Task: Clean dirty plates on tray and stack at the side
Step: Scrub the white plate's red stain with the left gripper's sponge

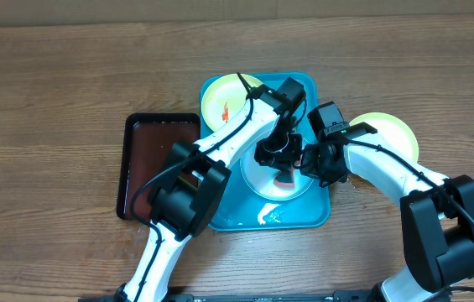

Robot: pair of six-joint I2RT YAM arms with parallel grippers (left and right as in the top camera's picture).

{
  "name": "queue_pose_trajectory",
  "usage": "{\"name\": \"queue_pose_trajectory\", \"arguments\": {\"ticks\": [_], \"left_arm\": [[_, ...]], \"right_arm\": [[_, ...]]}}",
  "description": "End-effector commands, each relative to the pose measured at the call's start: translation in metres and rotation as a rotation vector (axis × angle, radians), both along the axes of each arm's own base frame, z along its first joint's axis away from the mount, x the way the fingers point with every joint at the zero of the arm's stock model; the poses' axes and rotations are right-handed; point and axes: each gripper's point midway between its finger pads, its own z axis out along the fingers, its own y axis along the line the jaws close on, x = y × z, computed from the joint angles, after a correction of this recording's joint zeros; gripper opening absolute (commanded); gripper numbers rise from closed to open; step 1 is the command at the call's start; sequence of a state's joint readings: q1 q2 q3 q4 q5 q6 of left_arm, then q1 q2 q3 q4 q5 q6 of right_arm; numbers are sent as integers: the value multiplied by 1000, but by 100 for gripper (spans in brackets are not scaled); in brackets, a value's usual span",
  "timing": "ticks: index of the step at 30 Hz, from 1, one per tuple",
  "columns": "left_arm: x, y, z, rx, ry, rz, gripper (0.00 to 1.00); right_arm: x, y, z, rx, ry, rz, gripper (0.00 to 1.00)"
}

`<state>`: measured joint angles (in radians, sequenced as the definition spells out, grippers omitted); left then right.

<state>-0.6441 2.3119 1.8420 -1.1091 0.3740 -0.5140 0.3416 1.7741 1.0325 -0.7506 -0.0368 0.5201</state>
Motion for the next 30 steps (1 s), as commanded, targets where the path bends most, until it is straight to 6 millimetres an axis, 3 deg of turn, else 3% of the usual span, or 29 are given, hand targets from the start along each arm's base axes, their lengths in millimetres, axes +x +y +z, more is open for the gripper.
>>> {"name": "queue_pose_trajectory", "arguments": {"ticks": [1,3,7,9,12,18,25,27,30], "left_arm": [[12,36,-14,150,-30,10,4],[17,64,-15,280,-54,32,4],[27,96,-11,409,-90,50,4],[32,106,-9,456,-116,57,4],[37,106,-7,457,-137,60,4],[36,66,-10,305,-140,45,4],[9,-25,-7,-102,-35,-32,4],[-2,-37,-9,-133,-11,-54,4],[-6,-39,-10,-125,-7,-65,4]], "right_arm": [[1,-6,-3,-38,1,-6,5],[1,-6,-3,-38,1,-6,5],[1,-6,-3,-38,0,-6,5],[1,-6,-3,-37,-1,-6,5],[1,-6,-3,-37,-1,-6,5],[1,-6,-3,-38,-1,-6,5],[1,-6,-3,-38,1,-6,5],[1,-7,-3,-39,2,-6,5],[0,-7,-3,-40,6,-6,5]]}}
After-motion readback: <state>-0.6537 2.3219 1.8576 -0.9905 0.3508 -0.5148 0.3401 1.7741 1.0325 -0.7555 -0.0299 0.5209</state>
